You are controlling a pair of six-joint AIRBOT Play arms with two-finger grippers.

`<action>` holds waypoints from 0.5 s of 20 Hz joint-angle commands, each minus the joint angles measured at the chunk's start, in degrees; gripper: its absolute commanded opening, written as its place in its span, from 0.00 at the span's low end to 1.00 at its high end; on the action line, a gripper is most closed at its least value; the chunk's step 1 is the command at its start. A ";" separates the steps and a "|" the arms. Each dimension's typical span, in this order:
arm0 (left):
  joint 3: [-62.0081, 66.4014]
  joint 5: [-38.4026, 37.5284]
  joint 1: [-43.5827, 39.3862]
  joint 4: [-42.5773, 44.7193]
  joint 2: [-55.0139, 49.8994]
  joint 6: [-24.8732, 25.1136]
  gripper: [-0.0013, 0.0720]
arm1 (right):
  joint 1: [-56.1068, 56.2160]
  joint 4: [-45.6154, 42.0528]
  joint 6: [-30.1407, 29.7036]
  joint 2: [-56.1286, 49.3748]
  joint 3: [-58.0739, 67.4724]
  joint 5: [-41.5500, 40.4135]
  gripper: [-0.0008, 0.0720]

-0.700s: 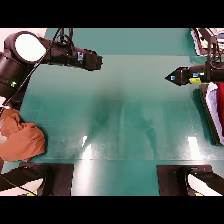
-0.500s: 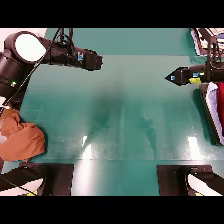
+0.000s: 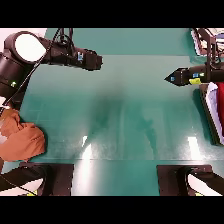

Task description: Fold the shirts.

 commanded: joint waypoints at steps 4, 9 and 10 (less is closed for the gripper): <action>0.59 -1.88 3.54 -0.07 2.25 0.09 0.05 | 0.04 0.02 0.02 0.04 -0.02 1.25 0.04; -8.68 -20.68 18.34 14.21 18.05 -0.63 0.06 | 0.04 0.02 0.02 0.02 -0.02 1.38 0.04; -12.13 -23.12 21.40 16.63 21.49 -0.83 0.06 | 0.04 0.02 0.02 0.04 -0.02 0.98 0.04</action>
